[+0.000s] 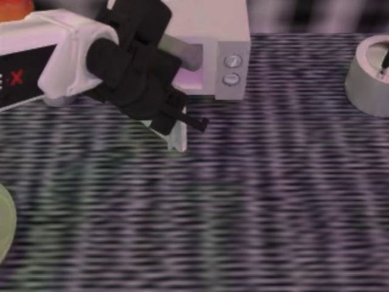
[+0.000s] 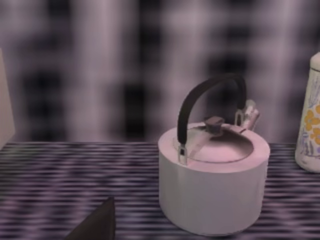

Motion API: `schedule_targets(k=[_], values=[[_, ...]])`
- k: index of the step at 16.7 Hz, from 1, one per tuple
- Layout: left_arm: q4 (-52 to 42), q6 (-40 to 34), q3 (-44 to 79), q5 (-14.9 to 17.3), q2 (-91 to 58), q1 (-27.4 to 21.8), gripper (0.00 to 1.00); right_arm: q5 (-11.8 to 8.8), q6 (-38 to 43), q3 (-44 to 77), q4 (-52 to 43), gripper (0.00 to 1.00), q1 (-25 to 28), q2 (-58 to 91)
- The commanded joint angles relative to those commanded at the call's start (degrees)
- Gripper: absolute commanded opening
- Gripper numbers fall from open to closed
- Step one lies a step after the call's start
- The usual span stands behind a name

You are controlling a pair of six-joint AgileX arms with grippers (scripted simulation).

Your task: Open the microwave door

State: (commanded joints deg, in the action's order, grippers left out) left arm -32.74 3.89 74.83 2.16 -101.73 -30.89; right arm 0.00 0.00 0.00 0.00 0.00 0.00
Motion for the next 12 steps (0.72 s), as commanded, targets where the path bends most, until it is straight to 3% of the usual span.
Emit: schedule_targets(k=[7, 12], values=[[0.00, 0.65, -0.51, 0.64, 0.16, 0.04, 0.00, 0.00, 0.00, 0.00, 0.00, 1.00, 0.00, 0.00], [-0.22, 6.90, -3.22, 3.87, 2.61, 2.50, 0.00, 0.00, 0.00, 0.00, 0.00, 1.00, 0.00, 0.00]])
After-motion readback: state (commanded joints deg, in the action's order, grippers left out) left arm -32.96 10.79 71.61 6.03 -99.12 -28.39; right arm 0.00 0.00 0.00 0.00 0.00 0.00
